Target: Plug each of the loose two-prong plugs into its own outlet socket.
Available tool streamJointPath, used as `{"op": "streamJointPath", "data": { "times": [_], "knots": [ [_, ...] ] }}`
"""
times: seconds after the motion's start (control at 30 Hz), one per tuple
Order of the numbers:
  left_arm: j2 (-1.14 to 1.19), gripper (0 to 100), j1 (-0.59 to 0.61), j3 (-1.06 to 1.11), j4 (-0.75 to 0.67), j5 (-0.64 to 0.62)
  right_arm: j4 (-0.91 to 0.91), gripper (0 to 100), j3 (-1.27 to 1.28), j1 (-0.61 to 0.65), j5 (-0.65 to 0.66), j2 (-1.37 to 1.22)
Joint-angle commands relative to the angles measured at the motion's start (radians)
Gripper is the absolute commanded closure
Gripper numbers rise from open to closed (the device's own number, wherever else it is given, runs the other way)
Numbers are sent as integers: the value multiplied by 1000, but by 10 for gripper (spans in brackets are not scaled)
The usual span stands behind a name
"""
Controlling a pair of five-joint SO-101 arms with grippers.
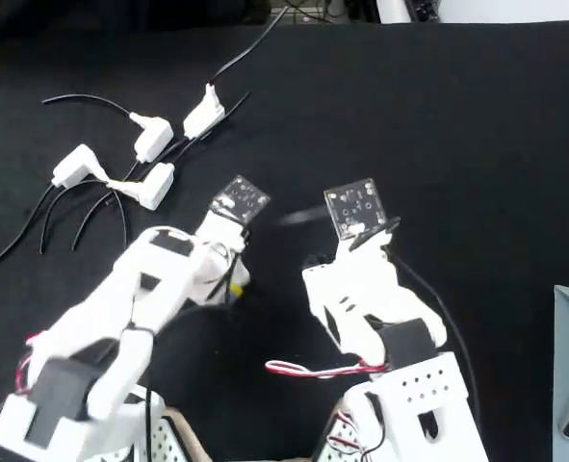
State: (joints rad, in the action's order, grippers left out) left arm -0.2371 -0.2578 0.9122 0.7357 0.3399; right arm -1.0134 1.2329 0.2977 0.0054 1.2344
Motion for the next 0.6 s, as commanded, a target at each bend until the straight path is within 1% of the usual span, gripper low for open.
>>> {"op": "streamJointPath", "data": {
  "times": [0.0, 0.1, 0.2, 0.3, 0.4, 0.47, 0.53, 0.57],
  "knots": [
    [103, 865, 15, -125, -8, 9, 17, 984, -5, -9, -9, -2],
    [114, 925, 76, -183, -8, 12, 17, 984, -5, -9, -9, -2],
    [120, 974, 176, -289, -8, 18, 17, 984, -5, -9, -9, -2],
    [150, 971, 269, -410, -8, 68, 17, 984, -5, -9, -9, -2],
    [224, 966, 337, -532, -8, 75, 20, 984, -4, -9, -9, -2],
    [288, 933, 358, -585, -6, 75, 20, 984, -5, -9, -9, -2],
    [344, 843, 364, -608, -2, 74, 20, 984, -5, -9, -9, -2],
    [367, 787, 366, -619, 14, 54, 21, 984, -5, -9, -9, -2]
  ]
}}
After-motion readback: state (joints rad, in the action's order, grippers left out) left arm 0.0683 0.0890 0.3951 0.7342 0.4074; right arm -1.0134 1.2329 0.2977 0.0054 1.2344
